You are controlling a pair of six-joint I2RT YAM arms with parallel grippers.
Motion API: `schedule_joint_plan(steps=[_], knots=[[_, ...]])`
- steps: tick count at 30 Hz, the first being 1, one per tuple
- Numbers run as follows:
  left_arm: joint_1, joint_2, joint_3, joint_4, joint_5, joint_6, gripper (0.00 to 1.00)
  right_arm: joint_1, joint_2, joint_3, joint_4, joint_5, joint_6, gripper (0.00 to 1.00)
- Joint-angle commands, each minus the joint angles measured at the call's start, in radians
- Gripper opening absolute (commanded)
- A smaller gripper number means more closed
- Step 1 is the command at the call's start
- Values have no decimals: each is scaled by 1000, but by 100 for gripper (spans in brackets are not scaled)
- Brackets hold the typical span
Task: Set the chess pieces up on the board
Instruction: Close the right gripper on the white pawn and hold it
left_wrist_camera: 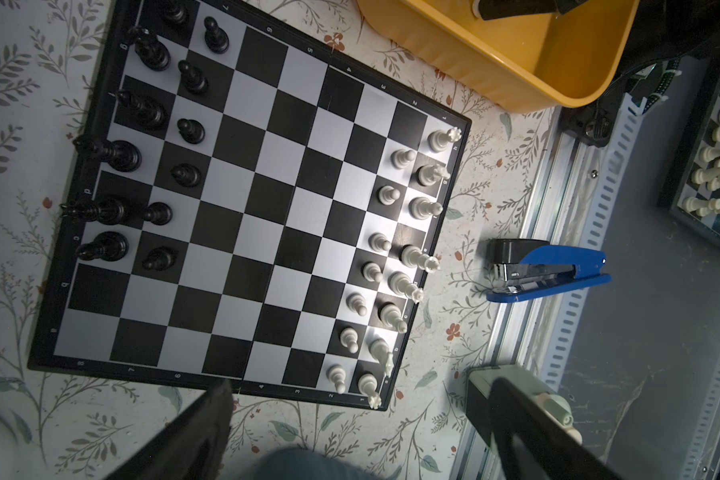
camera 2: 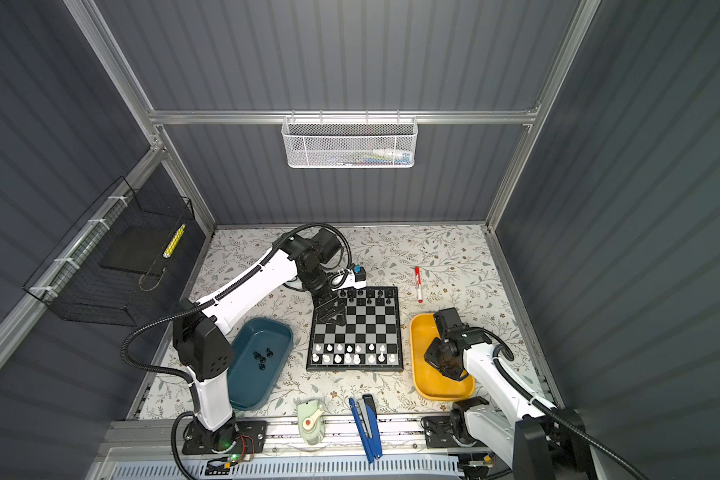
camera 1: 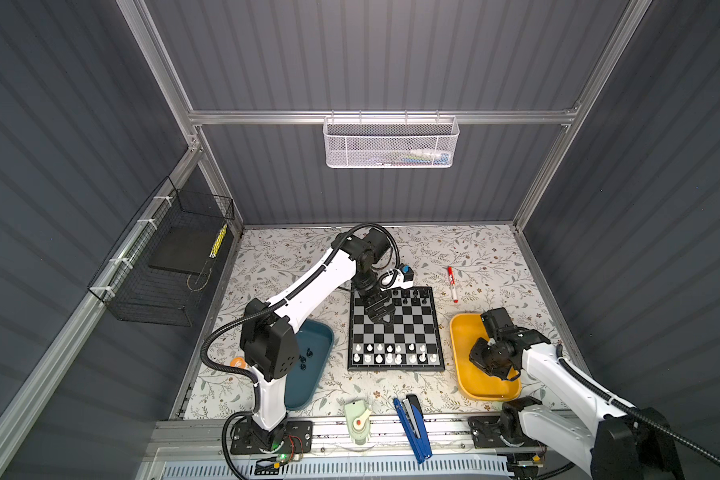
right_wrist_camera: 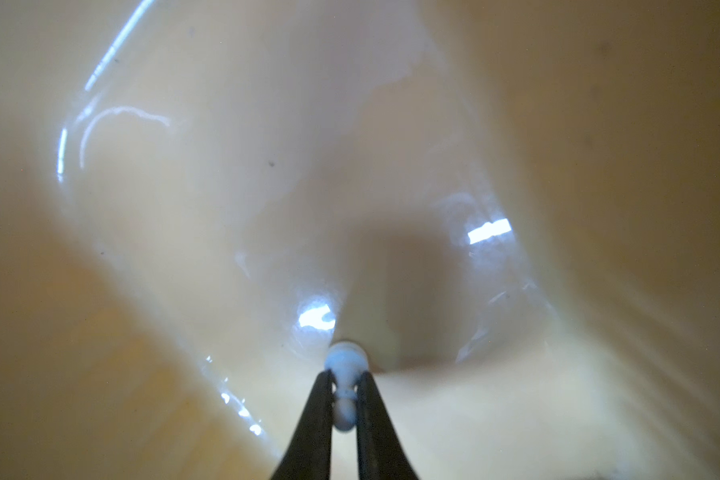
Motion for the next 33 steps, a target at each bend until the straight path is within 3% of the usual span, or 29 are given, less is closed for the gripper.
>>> schedule_joint_plan(steps=[1, 33], knots=[[-7, 15, 20, -19, -4, 1, 97, -6, 8, 7, -16, -3, -7, 17], [-8, 15, 17, -20, -10, 7, 96, -19, 24, 40, -33, 19, -33, 23]])
